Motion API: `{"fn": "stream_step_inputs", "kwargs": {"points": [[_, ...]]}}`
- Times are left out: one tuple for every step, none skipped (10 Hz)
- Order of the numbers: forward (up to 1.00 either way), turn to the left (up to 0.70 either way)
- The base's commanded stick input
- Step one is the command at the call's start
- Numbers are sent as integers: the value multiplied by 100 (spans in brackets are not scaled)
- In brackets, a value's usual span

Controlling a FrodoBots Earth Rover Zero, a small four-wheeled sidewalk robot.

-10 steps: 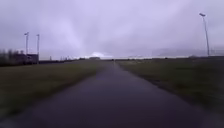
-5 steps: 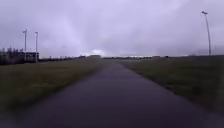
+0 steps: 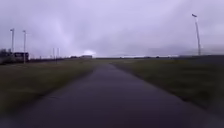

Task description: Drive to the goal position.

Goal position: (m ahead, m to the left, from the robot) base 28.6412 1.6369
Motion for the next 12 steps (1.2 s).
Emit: {"fn": "stream_step_inputs", "kwargs": {"points": [[100, 0], [100, 0], [100, 0], [100, 0], [100, -1], [100, -3], [100, -3], [100, -2], [100, -3], [100, -3], [100, -2], [100, -1]]}}
